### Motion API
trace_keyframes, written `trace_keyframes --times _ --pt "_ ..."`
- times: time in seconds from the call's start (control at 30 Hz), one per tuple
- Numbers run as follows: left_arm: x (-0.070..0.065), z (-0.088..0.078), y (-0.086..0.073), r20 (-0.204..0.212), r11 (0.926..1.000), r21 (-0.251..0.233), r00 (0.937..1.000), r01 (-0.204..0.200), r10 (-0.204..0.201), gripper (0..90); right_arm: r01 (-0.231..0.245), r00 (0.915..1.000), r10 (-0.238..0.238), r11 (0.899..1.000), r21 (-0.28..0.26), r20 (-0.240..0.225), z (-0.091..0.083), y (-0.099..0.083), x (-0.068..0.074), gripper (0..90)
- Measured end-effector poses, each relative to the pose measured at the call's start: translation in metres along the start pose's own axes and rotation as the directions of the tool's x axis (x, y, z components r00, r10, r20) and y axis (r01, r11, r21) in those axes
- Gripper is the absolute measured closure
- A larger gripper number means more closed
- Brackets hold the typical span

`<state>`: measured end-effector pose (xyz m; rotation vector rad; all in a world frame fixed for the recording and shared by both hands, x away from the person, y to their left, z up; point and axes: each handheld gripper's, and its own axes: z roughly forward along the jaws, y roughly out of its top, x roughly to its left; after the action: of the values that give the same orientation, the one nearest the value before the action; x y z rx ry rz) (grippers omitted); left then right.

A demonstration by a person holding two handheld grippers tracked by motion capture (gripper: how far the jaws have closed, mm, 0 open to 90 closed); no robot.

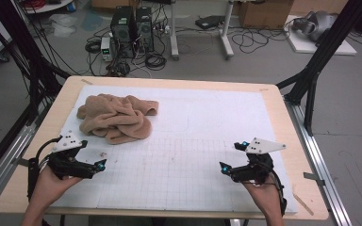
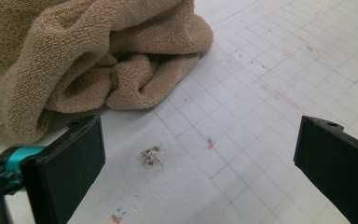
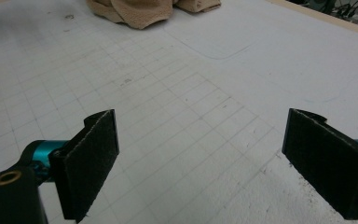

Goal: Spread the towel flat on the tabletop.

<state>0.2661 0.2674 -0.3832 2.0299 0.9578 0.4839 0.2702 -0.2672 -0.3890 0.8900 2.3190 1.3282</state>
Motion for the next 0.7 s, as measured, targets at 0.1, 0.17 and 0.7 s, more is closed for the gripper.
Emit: trace_keyframes --times 0.1,0.17,0.7 --pt "-0.0008 0.0012 0.0002 -0.001 1.0000 0.008 1.0000 -0.004 0.004 2.4 -0.001 1.0000 0.001 1.000 -0.004 -0.006 0.0012 -0.0004 -0.0017 9.8" --pt "-0.0013 0.0023 -0.0001 0.003 0.9998 0.019 1.0000 -0.008 0.007 2.4 -0.002 1.0000 0.002 1.000 -0.003 -0.010 0.0020 -0.0008 -0.0020 9.8" --pt "0.0006 -0.0048 -0.0054 -0.002 0.9998 0.013 0.9999 -0.011 0.011 2.4 0.003 0.9999 -0.003 1.000 0.012 -0.011 0.0060 0.0018 0.0040 9.8"
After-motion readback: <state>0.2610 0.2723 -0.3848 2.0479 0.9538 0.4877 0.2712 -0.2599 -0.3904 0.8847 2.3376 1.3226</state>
